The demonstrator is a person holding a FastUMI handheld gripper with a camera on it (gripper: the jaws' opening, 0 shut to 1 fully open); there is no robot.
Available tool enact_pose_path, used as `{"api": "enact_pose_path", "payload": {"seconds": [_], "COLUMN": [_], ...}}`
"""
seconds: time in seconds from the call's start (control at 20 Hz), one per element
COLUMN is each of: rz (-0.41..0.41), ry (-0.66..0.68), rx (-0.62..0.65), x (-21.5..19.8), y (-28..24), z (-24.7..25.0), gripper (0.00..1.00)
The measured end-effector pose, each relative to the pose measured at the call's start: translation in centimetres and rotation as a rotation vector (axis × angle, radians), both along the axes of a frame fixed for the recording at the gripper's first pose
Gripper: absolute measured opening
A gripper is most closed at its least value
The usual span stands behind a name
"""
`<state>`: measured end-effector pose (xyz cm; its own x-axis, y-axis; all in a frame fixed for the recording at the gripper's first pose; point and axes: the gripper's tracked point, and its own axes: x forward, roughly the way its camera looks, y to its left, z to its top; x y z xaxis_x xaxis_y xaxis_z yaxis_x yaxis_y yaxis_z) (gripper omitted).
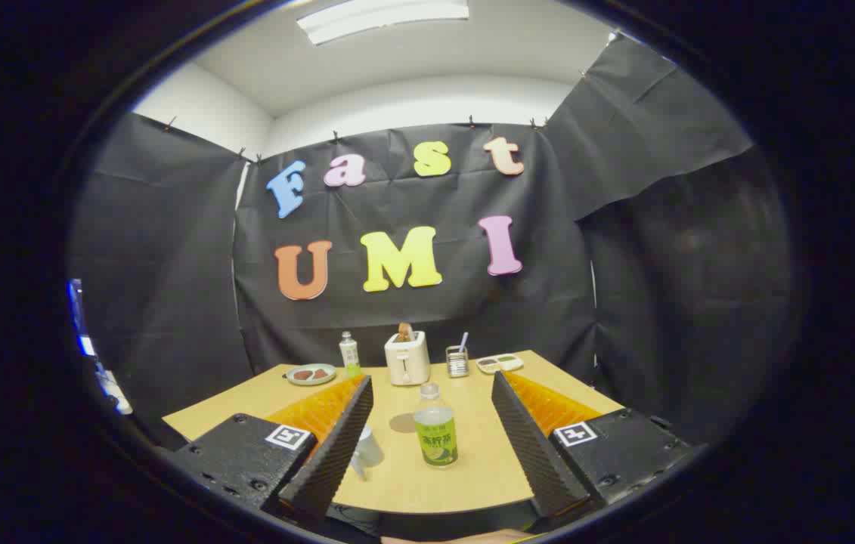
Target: Take the bottle from table, then pour the juice into the cup, finally place the bottle on the coaster
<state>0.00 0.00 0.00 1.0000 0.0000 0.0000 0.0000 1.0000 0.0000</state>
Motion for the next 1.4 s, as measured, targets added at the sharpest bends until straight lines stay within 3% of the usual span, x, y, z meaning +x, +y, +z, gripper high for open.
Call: {"api": "enact_pose_path", "payload": {"seconds": [0.4,0.8,1.4], "rz": [-0.005,-0.007,-0.033], "ry": [-0.004,0.025,0.047], "rx": [-0.08,-0.065,-0.065], "x": [-0.1,1.0,5.5], "y": [0.4,0.2,-2.0], "z": [0.1,-0.8,-4.5], "gripper": [1.0,1.0,1.0]}}
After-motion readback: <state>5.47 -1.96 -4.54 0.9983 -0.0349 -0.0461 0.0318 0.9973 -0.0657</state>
